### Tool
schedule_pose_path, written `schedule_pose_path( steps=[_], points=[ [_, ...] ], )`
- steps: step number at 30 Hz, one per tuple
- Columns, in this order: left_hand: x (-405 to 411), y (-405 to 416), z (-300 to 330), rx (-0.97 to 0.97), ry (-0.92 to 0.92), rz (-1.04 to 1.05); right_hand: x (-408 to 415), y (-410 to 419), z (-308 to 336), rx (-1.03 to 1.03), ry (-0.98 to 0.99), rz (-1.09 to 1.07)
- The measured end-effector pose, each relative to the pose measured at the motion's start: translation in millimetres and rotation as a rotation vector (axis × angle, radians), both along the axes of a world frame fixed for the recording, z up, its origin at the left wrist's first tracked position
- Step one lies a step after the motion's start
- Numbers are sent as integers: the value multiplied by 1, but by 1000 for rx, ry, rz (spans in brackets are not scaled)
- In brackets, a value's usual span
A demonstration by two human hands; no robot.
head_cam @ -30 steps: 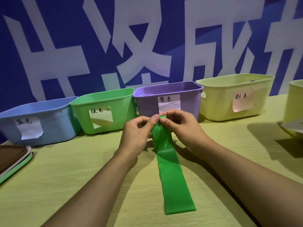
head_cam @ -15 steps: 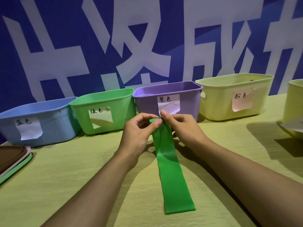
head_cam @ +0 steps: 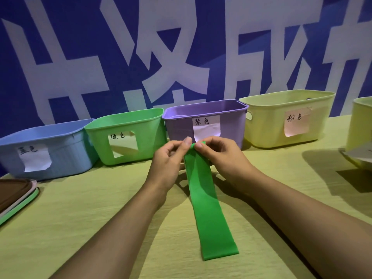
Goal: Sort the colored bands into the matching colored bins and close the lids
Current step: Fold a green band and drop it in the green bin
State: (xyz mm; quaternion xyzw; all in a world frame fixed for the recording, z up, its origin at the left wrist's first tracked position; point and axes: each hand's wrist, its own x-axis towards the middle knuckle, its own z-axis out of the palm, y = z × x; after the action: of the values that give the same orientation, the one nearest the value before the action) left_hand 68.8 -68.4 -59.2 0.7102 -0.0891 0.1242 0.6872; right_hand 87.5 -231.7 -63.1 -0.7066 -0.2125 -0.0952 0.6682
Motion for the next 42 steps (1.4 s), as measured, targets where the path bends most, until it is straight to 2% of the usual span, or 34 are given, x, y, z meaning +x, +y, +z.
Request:
schedule_pose_path(
  steps=[8, 17, 23, 29, 33, 37, 42],
  points=[
    [-5, -5, 4, 59, 101, 16, 0, 0, 0, -10, -30, 47],
    [-4, -4, 2, 23, 38, -32, -3, -1, 2, -17, -4, 26],
    [-2, -2, 0, 38, -10, -83, -8, -4, 6, -47, 126, -58],
    [2, -2, -2, 18, -39, -78, -8, -4, 7, -105, 174, -122],
    [3, -2, -4, 15, -37, -95, -8, -4, 6, -168, 152, -169],
    [4, -1, -6, 19, -43, -92, -10, -3, 8, -92, 150, -133],
    [2, -2, -3, -13, -24, -109, -7, -2, 6, -102, 128, -116]
  ],
)
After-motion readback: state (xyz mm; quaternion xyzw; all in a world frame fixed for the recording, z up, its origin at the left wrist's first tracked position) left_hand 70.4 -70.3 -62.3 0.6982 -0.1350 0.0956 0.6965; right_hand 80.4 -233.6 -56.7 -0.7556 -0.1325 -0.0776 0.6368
